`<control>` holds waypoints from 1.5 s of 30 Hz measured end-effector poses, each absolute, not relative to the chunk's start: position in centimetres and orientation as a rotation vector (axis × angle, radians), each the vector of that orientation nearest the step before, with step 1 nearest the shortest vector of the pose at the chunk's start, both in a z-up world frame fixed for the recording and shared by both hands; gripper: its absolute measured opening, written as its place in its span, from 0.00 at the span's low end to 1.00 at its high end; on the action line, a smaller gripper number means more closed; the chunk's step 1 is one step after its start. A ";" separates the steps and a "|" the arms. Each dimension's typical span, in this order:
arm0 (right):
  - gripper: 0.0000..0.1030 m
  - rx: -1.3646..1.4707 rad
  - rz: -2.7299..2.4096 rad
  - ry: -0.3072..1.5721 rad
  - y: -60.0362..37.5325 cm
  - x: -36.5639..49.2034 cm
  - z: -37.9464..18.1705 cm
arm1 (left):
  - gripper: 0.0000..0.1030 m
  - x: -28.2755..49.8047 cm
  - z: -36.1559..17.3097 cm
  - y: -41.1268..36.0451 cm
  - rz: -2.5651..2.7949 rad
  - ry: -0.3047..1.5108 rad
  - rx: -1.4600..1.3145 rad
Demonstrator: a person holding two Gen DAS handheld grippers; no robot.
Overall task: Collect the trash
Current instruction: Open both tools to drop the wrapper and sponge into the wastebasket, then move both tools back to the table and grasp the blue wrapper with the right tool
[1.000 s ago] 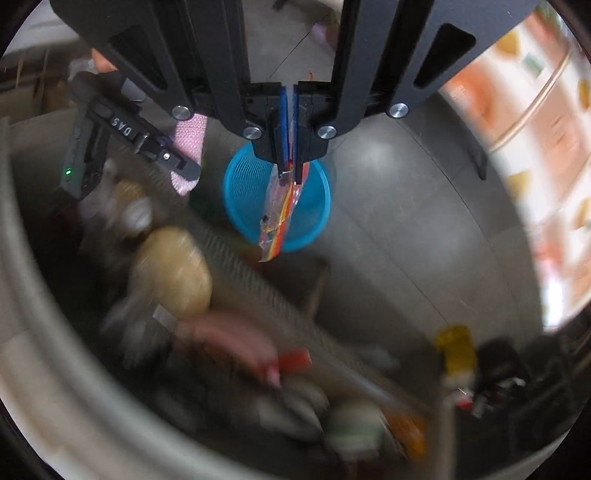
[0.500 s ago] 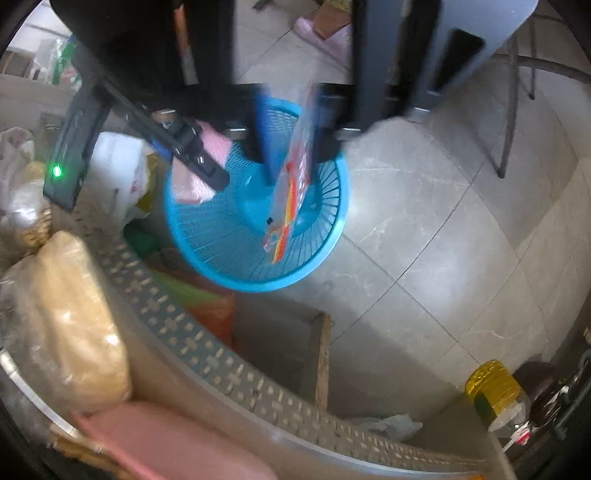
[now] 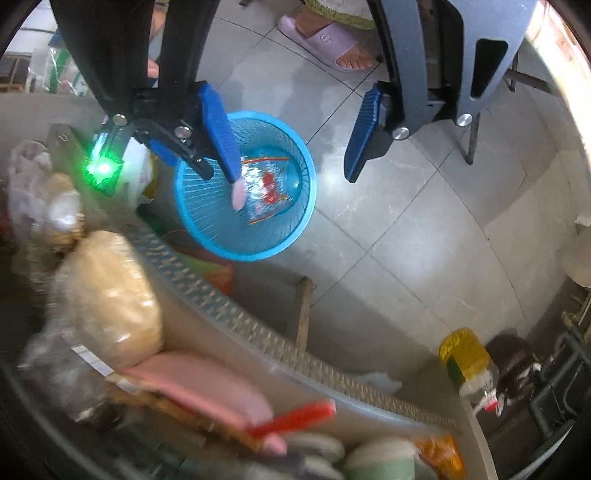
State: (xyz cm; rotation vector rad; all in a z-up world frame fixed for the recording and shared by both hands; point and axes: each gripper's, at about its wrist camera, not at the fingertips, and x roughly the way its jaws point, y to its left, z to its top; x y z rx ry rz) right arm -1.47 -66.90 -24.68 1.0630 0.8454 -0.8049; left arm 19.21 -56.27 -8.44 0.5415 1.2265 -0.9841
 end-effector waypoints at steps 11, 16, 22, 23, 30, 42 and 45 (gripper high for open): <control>0.87 0.816 -0.716 0.751 -60.2 -6.1 -14.2 | 0.71 17.0 5.3 -39.2 -1.049 0.959 0.329; 0.92 0.647 -0.669 0.691 -57.0 -5.1 -8.9 | 0.77 14.8 7.7 -29.9 -0.927 0.830 0.288; 0.92 0.420 -0.543 0.648 -50.8 -1.4 -3.1 | 0.89 11.8 7.6 -19.7 -0.821 0.810 0.244; 0.92 0.368 -0.515 0.646 -49.3 -0.4 -2.3 | 0.92 11.5 7.6 -18.4 -0.805 0.808 0.234; 0.92 0.136 -0.346 0.650 -40.6 4.9 0.9 | 0.94 9.9 7.3 -6.5 -0.642 0.749 0.049; 0.92 0.133 0.149 0.632 -29.6 11.2 5.2 | 0.95 10.4 5.5 3.6 -0.531 0.702 -0.160; 0.92 0.185 0.258 0.723 -27.1 14.1 5.7 | 0.95 10.8 4.9 4.2 -0.511 0.658 -0.162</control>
